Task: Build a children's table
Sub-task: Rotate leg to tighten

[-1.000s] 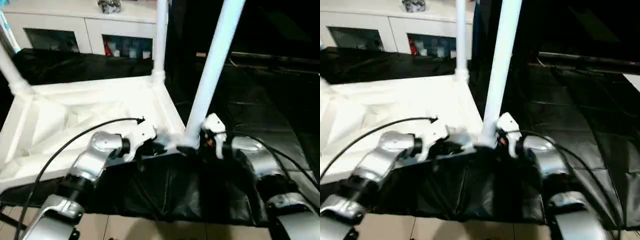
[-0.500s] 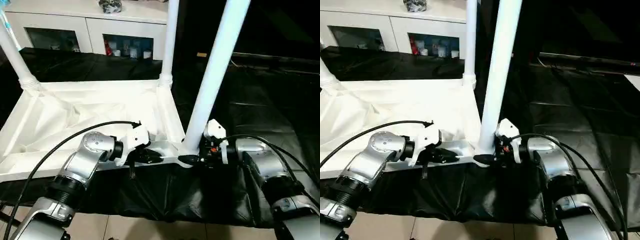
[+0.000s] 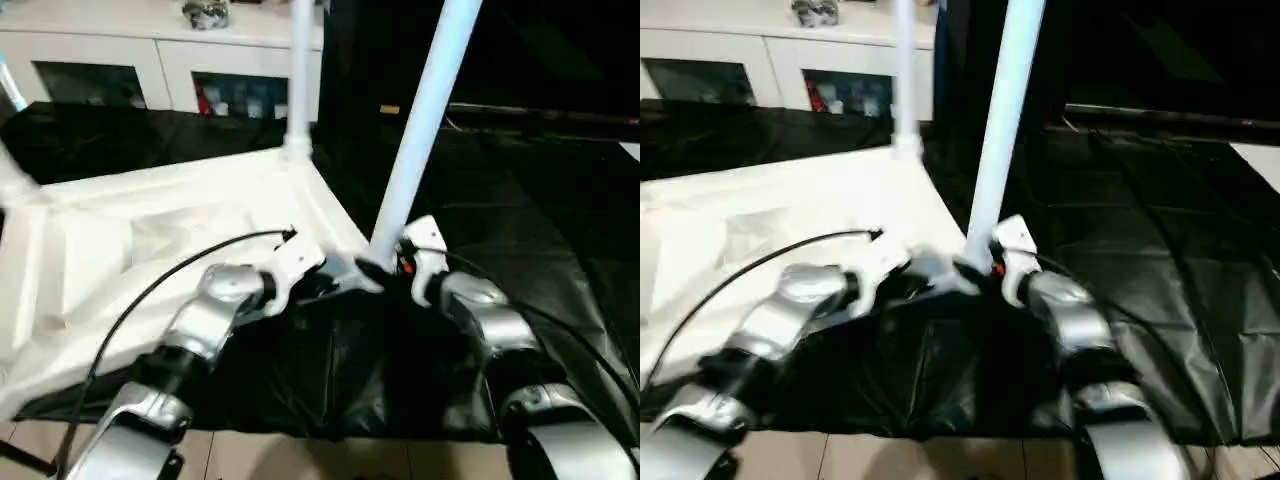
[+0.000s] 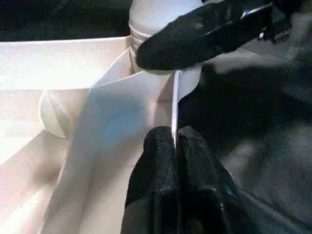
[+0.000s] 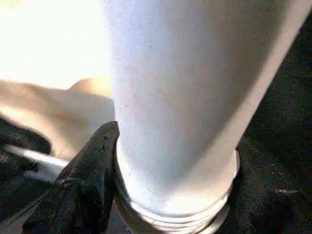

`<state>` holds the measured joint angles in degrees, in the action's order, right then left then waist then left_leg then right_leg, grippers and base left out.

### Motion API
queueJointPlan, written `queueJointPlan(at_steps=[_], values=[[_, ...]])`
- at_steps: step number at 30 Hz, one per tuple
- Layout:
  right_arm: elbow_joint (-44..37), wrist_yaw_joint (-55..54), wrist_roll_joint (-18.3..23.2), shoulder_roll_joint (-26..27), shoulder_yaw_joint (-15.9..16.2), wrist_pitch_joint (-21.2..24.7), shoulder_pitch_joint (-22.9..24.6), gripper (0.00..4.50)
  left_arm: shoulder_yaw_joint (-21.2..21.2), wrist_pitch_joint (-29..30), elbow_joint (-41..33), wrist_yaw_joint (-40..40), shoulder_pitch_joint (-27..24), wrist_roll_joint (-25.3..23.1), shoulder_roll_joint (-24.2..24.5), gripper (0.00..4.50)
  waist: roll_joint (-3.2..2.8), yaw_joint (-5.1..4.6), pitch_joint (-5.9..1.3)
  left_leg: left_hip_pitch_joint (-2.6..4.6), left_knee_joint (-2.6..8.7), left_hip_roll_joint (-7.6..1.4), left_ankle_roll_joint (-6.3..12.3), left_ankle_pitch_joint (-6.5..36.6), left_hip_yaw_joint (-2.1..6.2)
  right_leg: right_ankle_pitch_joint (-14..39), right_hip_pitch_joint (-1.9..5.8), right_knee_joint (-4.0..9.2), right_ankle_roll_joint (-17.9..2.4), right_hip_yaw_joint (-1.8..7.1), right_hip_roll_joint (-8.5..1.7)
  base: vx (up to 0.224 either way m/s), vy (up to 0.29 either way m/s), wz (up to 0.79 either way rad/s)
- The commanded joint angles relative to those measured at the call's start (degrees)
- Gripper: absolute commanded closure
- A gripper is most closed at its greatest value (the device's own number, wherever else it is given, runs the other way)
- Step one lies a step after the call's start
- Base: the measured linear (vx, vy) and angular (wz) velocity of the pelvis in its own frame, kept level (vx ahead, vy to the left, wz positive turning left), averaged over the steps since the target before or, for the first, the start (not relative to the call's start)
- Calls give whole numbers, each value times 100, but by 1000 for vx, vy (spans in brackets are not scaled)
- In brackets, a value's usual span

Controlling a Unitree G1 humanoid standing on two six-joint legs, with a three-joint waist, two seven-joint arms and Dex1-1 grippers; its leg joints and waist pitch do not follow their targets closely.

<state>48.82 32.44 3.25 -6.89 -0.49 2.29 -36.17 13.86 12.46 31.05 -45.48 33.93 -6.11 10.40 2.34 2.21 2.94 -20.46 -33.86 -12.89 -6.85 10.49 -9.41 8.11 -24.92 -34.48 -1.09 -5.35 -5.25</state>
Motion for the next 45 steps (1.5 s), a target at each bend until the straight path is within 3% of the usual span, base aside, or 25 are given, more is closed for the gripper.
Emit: queueJointPlan(at_steps=[1,2,3,5,13,15,20,28,29,32,38,41,45], values=[[174,-8,-42,504,291,0,22,176,-203,-111,-135,580,313,207,-447,450,37,24,-428,-47,364,33,323,1061,-87,1972,395,430,-822,215,-207,0,0,0],[150,32,-48,648,323,-207,12,176,-164,-145,-118,616,318,198,-548,450,2,33,-432,-49,357,33,358,1007,-92,1761,395,409,-914,224,-210,0,0,0],[150,32,-48,648,323,-207,12,176,-164,-145,-118,616,318,198,-548,450,12,30,-432,-51,356,32,375,992,-96,1680,400,406,-949,224,-206,0,0,0],[71,274,96,694,279,-283,22,120,-106,-215,-147,488,284,232,-569,450,11,32,-435,-44,354,32,463,941,-104,1444,415,380,-1063,227,-198,0,0,0],[-162,1216,106,107,387,-333,138,53,56,-371,-526,-397,28,413,-199,450,22,33,-422,-61,356,22,518,1064,-98,1581,441,394,-1082,224,-212,0,0,0],[-188,1423,101,-29,403,-401,145,53,83,-418,-580,-580,-10,452,-114,450,40,34,-425,-66,352,23,536,1042,-102,1552,442,392,-1096,226,-214,0,0,0],[-396,2607,201,-614,564,-481,228,53,184,-528,-734,-1285,-136,533,293,450,-19,73,-411,-19,351,-1,577,1198,-105,1615,403,404,-1178,230,-214,0,0,0],[-590,3450,182,-974,739,-416,338,53,316,-575,-855,-1980,-247,565,693,450,-29,131,-415,-21,364,-6,490,1243,-94,1538,431,382,-1200,230,-208,0,0,0],[-657,3650,216,-1028,790,-378,368,77,340,-595,-851,-2065,-254,567,751,450,-5,134,-420,-28,361,-9,488,1184,-96,1500,434,373,-1198,230,-208,0,0,0],[-821,4000,214,-1125,972,-330,446,89,338,-590,-852,-2187,-250,591,838,450,-4,155,-416,-27,357,-12,507,1121,-99,1491,434,365,-1201,231,-208,0,0,0],[-758,4083,165,-1085,1008,-367,422,159,349,-582,-893,-2240,-299,616,890,450,11,173,-404,-22,364,-11,440,1209,-96,1819,417,393,-1089,230,-221,0,0,0],[-784,4079,175,-1050,1017,-327,455,167,351,-566,-905,-2231,-318,623,883,450,45,167,-409,-33,364,-10,441,1137,-96,1735,422,380,-1085,235,-217,0,0,0],[-740,3711,155,-899,978,-239,514,174,319,-503,-905,-2065,-316,588,818,450,39,162,-409,-28,364,-13,455,1095,-97,1644,419,370,-1116,236,-214,0,0,0]])
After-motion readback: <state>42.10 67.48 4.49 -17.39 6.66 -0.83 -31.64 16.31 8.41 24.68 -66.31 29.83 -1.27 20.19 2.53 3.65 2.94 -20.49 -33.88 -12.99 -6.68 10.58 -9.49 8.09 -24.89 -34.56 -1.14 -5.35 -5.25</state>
